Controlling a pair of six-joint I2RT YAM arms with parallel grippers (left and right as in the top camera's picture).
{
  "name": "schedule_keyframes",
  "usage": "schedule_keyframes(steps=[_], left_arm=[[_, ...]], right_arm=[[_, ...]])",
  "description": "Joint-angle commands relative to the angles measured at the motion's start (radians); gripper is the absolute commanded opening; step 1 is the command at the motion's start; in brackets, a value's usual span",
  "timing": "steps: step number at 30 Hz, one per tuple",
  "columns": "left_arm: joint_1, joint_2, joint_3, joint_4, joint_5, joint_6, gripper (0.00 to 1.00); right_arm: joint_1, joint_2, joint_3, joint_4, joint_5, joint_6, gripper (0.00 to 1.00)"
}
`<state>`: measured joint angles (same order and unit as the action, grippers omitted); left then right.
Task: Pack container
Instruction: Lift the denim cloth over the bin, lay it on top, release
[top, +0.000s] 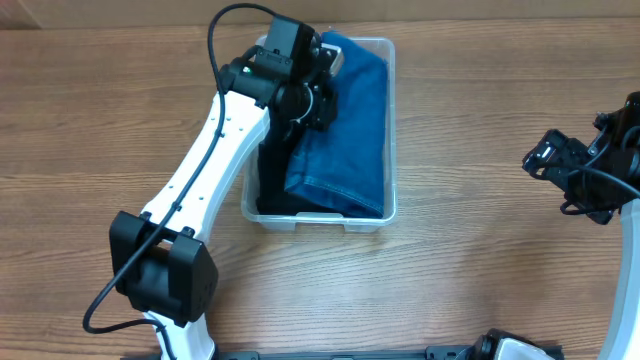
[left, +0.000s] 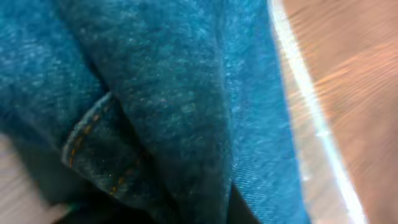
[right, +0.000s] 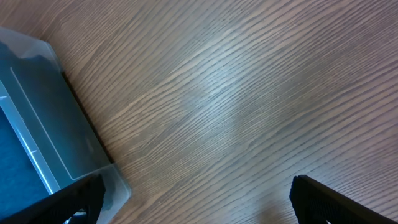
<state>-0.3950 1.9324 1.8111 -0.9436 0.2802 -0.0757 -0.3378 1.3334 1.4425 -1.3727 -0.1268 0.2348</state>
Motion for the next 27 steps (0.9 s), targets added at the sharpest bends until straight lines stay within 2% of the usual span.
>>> schedule_keyframes(steps=[1, 2, 3, 4, 7, 10, 12, 13, 17, 24, 27], left_arm=[[0.049, 0.001, 0.030, -0.128, -0.367, -0.020, 0.84], [0.079, 0.001, 0.030, -0.192, -0.544, -0.128, 0.91], [0.107, 0.001, 0.030, -0.215, -0.577, -0.161, 0.95], [0.123, 0.001, 0.031, -0.216, -0.547, -0.153, 0.96], [0.123, -0.013, 0.037, -0.206, -0.518, -0.080, 0.94], [0.051, -0.068, 0.090, -0.182, -0.515, -0.048, 0.83], [-0.006, -0.105, 0.111, -0.124, -0.516, -0.007, 0.38], [-0.034, -0.116, 0.111, -0.060, -0.522, 0.007, 0.05], [-0.036, -0.036, 0.069, -0.039, -0.446, -0.010, 0.04], [-0.019, 0.343, 0.061, -0.301, -0.463, -0.205, 0.04], [-0.008, 0.333, 0.091, -0.354, -0.480, -0.217, 0.04]], right_arm=[[0.000, -0.008, 0.017, 0.002, -0.006, -0.004, 1.00], [0.000, -0.008, 0.017, 0.001, -0.006, -0.004, 1.00], [0.000, -0.008, 0.017, 0.002, -0.006, -0.004, 1.00], [0.000, -0.008, 0.017, 0.002, -0.006, -0.004, 1.00], [0.000, -0.008, 0.017, 0.002, -0.006, -0.004, 1.00], [0.000, -0.008, 0.017, 0.004, -0.006, -0.004, 1.00], [0.000, -0.008, 0.017, 0.005, -0.006, -0.004, 1.00], [0.000, -0.008, 0.017, 0.005, -0.006, -0.004, 1.00], [0.000, -0.008, 0.017, 0.006, -0.006, -0.004, 1.00], [0.000, -0.008, 0.017, 0.005, -0.006, -0.004, 1.00], [0.000, -0.008, 0.017, 0.003, -0.006, -0.004, 1.00]])
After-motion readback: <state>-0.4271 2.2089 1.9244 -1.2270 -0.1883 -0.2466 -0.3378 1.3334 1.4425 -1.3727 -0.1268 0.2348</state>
